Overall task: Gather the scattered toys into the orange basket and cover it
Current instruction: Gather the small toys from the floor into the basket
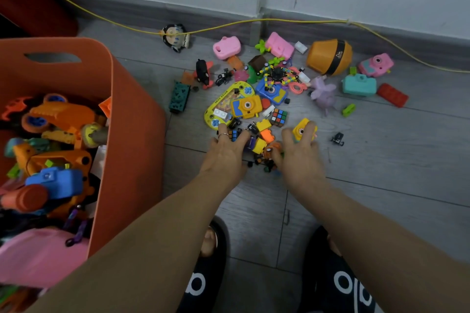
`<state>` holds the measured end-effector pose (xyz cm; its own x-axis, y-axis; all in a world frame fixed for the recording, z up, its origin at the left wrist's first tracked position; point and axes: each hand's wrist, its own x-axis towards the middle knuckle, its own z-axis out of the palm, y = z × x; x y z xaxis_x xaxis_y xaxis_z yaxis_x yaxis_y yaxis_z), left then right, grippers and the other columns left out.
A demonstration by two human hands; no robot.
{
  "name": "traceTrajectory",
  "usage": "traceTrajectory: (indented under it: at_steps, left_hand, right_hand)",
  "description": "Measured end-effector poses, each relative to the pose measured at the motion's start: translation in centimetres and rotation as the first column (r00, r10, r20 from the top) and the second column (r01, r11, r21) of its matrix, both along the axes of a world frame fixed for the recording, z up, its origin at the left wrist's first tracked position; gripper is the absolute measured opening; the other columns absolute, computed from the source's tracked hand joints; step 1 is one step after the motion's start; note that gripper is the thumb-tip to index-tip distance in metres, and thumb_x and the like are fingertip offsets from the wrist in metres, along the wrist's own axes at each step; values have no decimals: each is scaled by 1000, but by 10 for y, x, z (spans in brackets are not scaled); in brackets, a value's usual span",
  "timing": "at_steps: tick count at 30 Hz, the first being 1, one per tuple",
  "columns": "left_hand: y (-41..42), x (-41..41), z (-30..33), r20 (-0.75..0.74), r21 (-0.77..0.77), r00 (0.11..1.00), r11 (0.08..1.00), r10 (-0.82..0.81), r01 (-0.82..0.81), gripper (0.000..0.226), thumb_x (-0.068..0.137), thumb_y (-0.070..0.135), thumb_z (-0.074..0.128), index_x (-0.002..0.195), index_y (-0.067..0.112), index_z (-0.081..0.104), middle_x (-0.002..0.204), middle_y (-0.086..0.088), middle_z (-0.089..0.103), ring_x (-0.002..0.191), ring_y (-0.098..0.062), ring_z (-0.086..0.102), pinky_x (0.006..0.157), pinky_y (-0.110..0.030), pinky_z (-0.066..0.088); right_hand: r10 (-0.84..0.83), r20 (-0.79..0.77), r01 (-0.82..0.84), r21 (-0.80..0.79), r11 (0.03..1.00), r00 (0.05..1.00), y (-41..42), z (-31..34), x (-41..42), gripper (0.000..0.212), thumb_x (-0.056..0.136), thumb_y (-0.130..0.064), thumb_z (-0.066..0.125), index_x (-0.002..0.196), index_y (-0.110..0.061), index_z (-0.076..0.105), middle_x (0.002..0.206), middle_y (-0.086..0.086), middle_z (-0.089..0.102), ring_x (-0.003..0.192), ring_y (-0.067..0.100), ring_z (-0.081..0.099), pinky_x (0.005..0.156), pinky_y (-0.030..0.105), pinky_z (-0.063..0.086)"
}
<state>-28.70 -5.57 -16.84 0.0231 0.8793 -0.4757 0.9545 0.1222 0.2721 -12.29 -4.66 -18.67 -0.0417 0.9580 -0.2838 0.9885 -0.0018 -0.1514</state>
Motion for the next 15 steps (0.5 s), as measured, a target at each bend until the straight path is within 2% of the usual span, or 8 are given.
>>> traceTrajectory:
  at_steps: [3, 5, 8, 10, 15]
  left_hand:
    - [0, -2, 0, 35, -27, 999, 999, 35, -34, 62, 83, 19, 74, 130, 32, 36, 149, -18, 10, 121, -37, 42, 84, -42, 51]
    - [-1, -5, -1, 85, -22, 994, 997, 72, -71, 56, 81, 21, 75, 123, 32, 40, 147, -17, 14, 118, -37, 44, 83, -43, 51]
    - [-3, -10, -1, 147, -9, 981, 992, 127, -127, 43, 79, 22, 75, 108, 30, 44, 135, -12, 27, 109, -34, 48, 84, -44, 51]
    - [-2, -13, -1, 178, -15, 971, 987, 157, -157, 35, 79, 23, 74, 100, 29, 46, 126, -9, 34, 101, -31, 50, 82, -44, 52]
    - [0, -17, 8, 247, -26, 952, 983, 180, -179, 21, 82, 22, 71, 90, 22, 52, 109, -6, 44, 82, -25, 55, 71, -33, 48]
  right_hand:
    - [-46, -125, 49, 24, 998, 991, -1, -4, 1, 25, 95, -20, 53, 117, -9, 52, 142, 28, 24, 78, 38, 56, 65, 36, 44]
    - [-60, -192, 70, 44, 997, 980, 0, -3, 3, 19, 93, -14, 55, 112, -10, 55, 140, 24, 26, 68, 33, 53, 63, 35, 48]
    - [-70, -244, 95, 91, 991, 967, 1, 1, 9, 20, 93, -13, 56, 113, -14, 57, 139, 19, 28, 70, 26, 50, 68, 34, 49]
    - [-80, -269, 112, 109, 988, 960, 1, 6, 9, 23, 93, -12, 56, 116, -14, 57, 138, 18, 31, 72, 24, 47, 70, 31, 45]
    - [-132, -382, 178, 88, 980, 915, 7, 27, 2, 26, 95, -12, 54, 120, -17, 58, 132, 14, 38, 78, 25, 47, 71, 28, 38]
